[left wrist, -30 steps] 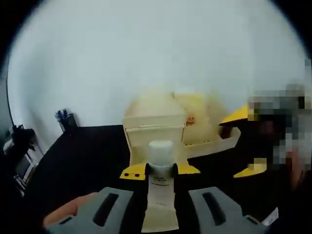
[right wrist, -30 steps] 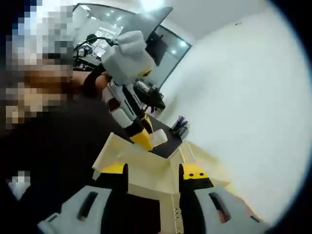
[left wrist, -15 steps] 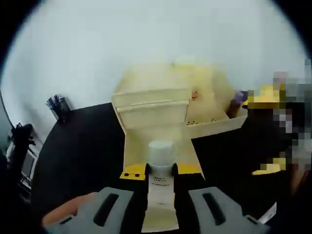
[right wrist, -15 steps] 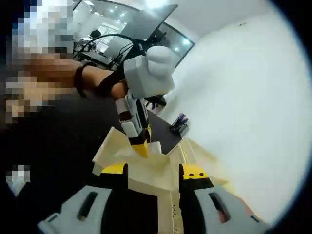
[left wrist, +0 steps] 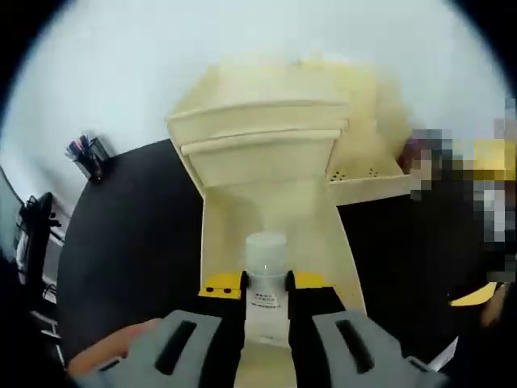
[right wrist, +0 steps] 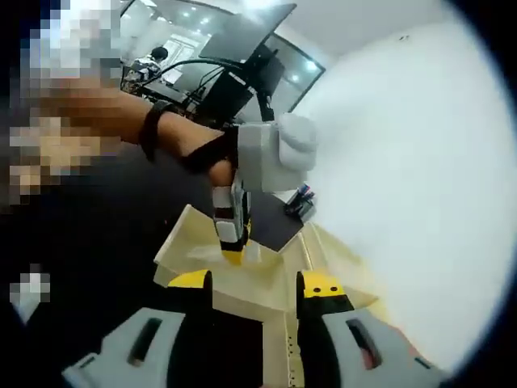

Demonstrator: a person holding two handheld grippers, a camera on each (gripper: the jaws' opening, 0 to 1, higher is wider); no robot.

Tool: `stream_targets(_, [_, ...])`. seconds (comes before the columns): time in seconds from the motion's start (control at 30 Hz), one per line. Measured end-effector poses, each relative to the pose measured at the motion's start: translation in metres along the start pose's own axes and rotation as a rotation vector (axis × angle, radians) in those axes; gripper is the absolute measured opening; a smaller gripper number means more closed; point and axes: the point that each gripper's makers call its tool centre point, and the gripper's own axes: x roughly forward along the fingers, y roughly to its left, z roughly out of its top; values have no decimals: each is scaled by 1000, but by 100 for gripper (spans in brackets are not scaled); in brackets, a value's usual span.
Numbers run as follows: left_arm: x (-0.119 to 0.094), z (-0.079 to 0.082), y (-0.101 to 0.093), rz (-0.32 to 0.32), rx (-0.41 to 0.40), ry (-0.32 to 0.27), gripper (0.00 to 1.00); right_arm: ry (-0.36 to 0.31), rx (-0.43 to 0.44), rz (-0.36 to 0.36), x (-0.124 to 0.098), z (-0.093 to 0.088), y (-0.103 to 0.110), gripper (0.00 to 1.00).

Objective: Open the drawer, pick up the cosmetic bottles from the table one by one, place them into the drawer, release the gripper, close the drawer, and move the gripper away

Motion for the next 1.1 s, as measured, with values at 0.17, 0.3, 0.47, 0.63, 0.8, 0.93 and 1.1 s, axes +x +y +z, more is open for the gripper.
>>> stream_targets(0.17, [4,-5,2,16,10,41,15,3,1,2,-1,-1,2,38])
stream_targets(0.3, [9,-4,5,21,12,63,15,5,-1,4,0,-1,0,38])
stream_targets(0.47, [17,-4,11,50,19,84,15,6,-3,6,0,1,-2,38])
stream_targets(0.63, [22,-7,17,82,32,98,15,9,-2,7,-1,1,3,38])
stream_targets(0.8, [28,-7,24,94,19,108,15,18,-10,15,2,-1,5,38])
stream_targets(0.93, [30,-13,19,96,16,114,15,22,-12,17,3,-1,4,38])
stream_targets(1.1, [33,-15,18,97,14,116,16,27,-13,17,4,-3,4,38])
